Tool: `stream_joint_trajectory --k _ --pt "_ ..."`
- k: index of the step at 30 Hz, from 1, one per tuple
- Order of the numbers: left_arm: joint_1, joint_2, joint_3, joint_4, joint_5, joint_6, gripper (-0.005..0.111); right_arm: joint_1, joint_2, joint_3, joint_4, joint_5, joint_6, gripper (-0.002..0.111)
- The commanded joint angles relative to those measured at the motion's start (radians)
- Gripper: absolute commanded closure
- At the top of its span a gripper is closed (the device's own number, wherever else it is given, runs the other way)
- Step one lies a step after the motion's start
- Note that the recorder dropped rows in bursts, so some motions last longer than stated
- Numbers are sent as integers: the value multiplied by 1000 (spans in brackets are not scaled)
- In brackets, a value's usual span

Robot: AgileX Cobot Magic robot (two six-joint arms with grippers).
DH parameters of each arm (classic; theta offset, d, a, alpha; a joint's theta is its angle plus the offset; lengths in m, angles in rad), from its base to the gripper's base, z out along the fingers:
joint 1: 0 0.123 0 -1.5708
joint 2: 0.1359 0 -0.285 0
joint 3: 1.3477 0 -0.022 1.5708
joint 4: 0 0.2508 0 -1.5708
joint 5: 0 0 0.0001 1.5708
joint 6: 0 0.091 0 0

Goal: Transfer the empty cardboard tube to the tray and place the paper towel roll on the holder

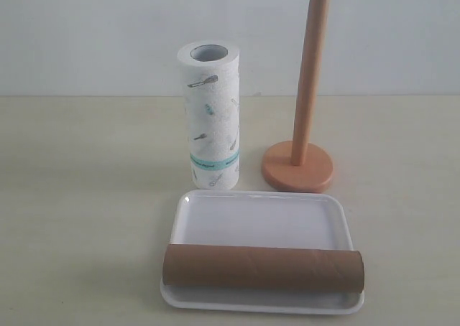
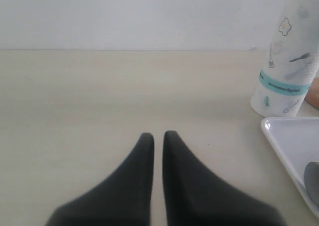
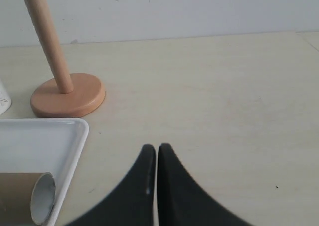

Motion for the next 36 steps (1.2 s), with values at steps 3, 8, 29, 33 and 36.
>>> stream_joint_trajectory --k 3,8,29,33,36 --pt "3 -3 3 0 -1 3 101 3 -4 0 -7 -7 -8 107" --pt "3 -3 3 0 -1 3 101 3 -4 0 -7 -7 -8 107" --pt "3 -3 3 28 -681 45 101 3 -4 0 -7 -7 -8 107" --pt "3 129 -43 28 -659 70 101 3 -4 0 -7 -7 -8 107" --pt "3 295 -92 28 -659 70 101 3 -4 0 -7 -7 -8 107"
